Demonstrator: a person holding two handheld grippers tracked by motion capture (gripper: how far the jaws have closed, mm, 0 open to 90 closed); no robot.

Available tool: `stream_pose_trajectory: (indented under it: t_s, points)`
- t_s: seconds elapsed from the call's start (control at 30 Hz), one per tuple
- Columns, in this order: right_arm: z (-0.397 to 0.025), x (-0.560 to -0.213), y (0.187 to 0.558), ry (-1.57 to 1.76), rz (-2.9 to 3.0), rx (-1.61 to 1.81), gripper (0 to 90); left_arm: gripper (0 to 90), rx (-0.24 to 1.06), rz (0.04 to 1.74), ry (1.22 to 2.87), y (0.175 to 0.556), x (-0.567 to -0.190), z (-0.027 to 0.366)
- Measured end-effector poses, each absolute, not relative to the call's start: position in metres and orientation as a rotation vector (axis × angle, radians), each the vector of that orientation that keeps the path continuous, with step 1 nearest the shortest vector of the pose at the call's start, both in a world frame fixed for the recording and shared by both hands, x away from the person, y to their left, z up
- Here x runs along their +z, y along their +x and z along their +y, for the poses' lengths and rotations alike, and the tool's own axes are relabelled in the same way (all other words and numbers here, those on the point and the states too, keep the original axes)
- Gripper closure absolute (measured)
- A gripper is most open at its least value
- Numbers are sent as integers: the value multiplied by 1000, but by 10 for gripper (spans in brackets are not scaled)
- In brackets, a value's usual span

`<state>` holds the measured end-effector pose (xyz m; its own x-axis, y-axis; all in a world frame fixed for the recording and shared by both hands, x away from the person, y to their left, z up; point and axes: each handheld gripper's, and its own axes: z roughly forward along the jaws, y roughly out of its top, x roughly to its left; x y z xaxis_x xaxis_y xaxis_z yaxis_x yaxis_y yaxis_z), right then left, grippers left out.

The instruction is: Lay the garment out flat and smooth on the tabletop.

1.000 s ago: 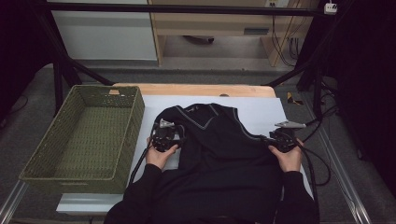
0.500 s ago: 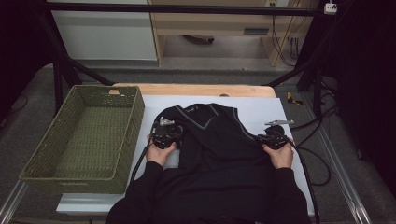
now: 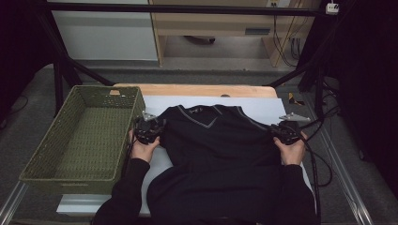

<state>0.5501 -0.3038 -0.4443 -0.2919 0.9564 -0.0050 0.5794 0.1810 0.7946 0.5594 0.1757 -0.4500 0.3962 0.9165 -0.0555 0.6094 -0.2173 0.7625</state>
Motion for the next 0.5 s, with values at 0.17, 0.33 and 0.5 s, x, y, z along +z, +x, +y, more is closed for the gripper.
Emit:
stream_pose_trajectory:
  t_s: [0.17,0.33,0.5]
  points:
    - [-304,-460,551,1486,2008,916,540,467,445,1308,1932,550,-461,175]
    - [-305,-461,547,1516,2048,888,445,412,472,1328,1912,537,-473,180]
    - [-306,-467,552,1570,2059,831,468,485,517,1339,1919,537,-479,181]
